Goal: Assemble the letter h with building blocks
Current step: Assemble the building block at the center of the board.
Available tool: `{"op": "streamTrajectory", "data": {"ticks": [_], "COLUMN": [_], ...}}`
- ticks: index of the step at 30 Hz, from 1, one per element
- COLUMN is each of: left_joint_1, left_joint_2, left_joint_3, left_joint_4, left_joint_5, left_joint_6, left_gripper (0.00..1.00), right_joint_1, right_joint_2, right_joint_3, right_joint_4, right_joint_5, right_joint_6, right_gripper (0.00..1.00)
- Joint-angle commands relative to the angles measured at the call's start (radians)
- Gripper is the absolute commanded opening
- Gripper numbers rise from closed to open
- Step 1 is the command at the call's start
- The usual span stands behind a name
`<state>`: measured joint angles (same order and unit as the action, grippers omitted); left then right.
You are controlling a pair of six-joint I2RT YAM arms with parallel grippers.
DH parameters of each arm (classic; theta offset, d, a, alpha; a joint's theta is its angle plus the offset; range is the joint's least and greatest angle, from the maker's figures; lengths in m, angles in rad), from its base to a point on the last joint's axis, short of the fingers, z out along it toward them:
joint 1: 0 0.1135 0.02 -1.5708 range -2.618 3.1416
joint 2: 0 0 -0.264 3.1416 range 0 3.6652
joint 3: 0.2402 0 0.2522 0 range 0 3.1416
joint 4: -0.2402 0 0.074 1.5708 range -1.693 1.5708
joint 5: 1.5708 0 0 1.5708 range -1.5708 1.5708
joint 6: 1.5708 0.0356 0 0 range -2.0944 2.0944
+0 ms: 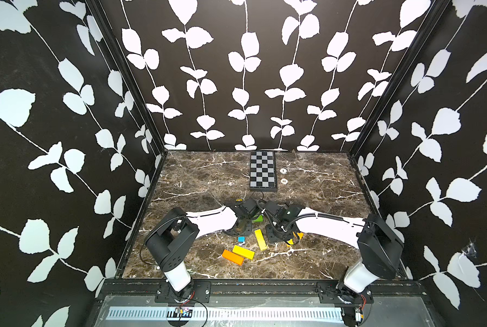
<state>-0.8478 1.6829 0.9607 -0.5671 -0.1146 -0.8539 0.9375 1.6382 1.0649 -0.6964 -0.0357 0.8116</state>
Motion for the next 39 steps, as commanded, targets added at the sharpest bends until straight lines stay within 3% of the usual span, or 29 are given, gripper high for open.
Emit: {"op": "streamTrajectory", "data": {"ticks": [1, 9, 18, 25, 33, 39], "left_joint_1": [-0.004, -0.004, -0.004, -0.004, -0.005, -0.005], "left_joint_2": [0.015, 0.021, 0.039, 0.053, 0.029, -0.058], "left_joint_3": [-0.001, 0.005, 0.025, 0.039, 0.054, 0.067], "left_joint_4": [-0.031, -0.058, -0.066, -0.065, -0.1, -0.198], "left_joint_5": [-0.012, -0.035, -0.033, -0.022, -0.042, -0.126], "left_joint_6": [-0.027, -0.043, -0.027, 0.006, 0.027, 0.04], "left_gripper": [0.27, 0.48, 0.36, 0.36, 0.54, 0.61], "right_joint_1": [-0.002, -0.01, -0.017, -0.016, 0.015, 0.074], "right_joint_2": [-0.028, -0.03, -0.03, -0.029, -0.03, 0.007], "right_joint_3": [-0.007, -0.012, -0.023, -0.035, -0.015, 0.018], "right_joint_4": [-0.02, -0.029, -0.024, -0.018, -0.012, 0.005], "right_joint_5": [0.026, 0.033, 0.034, 0.03, 0.027, 0.026], "right_joint_6": [0.013, 0.011, 0.012, 0.018, 0.028, 0.056], "right_gripper": [0.42, 0.42, 0.42, 0.42, 0.51, 0.6]}}
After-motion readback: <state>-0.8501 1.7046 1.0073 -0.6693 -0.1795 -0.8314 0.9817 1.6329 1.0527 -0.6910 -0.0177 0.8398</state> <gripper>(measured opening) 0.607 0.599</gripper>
